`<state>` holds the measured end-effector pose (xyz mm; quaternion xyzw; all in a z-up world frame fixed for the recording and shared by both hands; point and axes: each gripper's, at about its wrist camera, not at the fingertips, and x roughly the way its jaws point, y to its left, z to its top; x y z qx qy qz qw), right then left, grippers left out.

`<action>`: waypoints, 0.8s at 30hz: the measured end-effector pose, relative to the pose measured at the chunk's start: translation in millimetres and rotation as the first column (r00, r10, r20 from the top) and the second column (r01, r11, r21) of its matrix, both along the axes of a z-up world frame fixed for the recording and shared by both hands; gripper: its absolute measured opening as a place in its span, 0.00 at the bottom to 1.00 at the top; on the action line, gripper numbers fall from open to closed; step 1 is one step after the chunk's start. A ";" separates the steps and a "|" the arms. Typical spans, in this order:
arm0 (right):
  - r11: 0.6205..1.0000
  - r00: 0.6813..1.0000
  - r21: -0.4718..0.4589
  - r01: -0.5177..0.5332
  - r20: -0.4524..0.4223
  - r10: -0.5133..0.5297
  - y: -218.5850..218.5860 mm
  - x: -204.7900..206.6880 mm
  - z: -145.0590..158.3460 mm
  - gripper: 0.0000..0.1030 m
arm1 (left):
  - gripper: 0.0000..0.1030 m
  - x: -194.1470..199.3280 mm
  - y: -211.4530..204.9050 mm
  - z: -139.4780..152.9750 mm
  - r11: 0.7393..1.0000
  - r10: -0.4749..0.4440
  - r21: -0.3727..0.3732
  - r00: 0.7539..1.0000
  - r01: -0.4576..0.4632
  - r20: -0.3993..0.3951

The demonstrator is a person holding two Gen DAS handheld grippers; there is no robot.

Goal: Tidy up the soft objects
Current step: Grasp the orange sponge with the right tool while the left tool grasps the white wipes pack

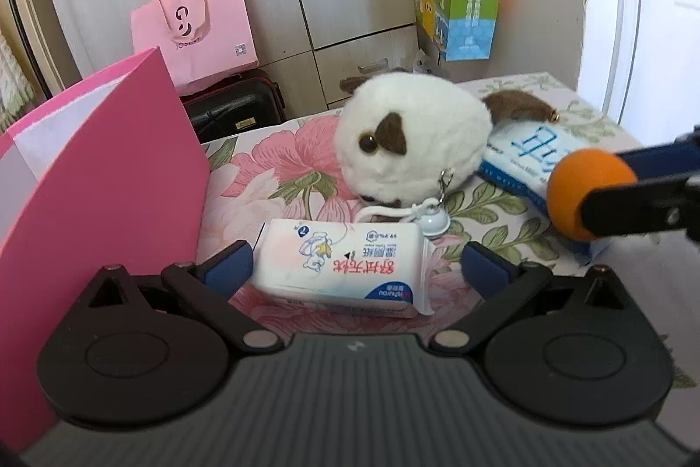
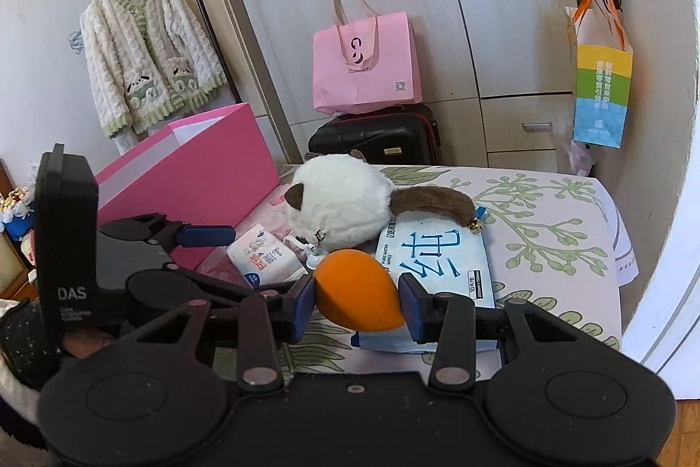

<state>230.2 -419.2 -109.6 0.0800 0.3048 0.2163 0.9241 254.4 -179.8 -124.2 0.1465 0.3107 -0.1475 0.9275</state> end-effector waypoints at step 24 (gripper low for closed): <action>1.000 1.000 -0.029 -0.010 -0.012 0.009 11.6 -31.2 -2.9 0.46 | 0.74 -51.3 22.0 17.5 0.998 -0.017 -0.066 1.000 0.017 0.010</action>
